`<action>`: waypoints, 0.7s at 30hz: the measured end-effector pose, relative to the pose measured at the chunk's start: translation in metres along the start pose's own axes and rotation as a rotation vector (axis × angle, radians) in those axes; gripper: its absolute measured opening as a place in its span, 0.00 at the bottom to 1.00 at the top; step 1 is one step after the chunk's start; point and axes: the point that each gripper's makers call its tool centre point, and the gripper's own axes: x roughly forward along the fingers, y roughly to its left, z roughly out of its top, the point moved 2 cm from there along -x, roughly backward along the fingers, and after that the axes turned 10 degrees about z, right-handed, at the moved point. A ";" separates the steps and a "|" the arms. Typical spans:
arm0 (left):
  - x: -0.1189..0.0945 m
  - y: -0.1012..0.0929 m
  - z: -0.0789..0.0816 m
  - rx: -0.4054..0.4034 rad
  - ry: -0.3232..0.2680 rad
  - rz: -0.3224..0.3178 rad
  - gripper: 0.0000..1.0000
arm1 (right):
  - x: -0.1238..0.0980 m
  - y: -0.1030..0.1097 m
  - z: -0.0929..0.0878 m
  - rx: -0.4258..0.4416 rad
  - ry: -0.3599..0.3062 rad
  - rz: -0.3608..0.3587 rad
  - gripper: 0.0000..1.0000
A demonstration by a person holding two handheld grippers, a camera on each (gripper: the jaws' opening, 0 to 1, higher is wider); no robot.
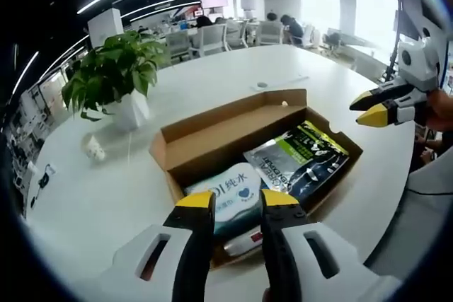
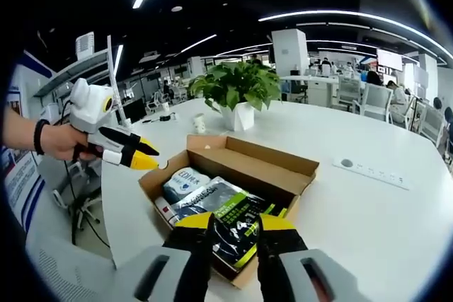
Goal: Operate the shoe box by opening the lid, removing the specified soft item, and placing it in the target area until the item is outside and the box remains undamaged.
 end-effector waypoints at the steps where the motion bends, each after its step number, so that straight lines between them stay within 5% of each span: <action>1: 0.000 -0.001 -0.002 0.002 0.002 -0.004 0.25 | 0.001 0.001 -0.001 -0.009 0.006 0.008 0.21; 14: 0.001 -0.013 -0.022 0.001 0.039 -0.062 0.30 | 0.015 0.018 -0.020 -0.073 0.073 0.058 0.31; 21: 0.013 -0.030 -0.022 -0.133 0.067 -0.113 0.30 | 0.014 0.026 -0.028 -0.071 0.063 0.053 0.33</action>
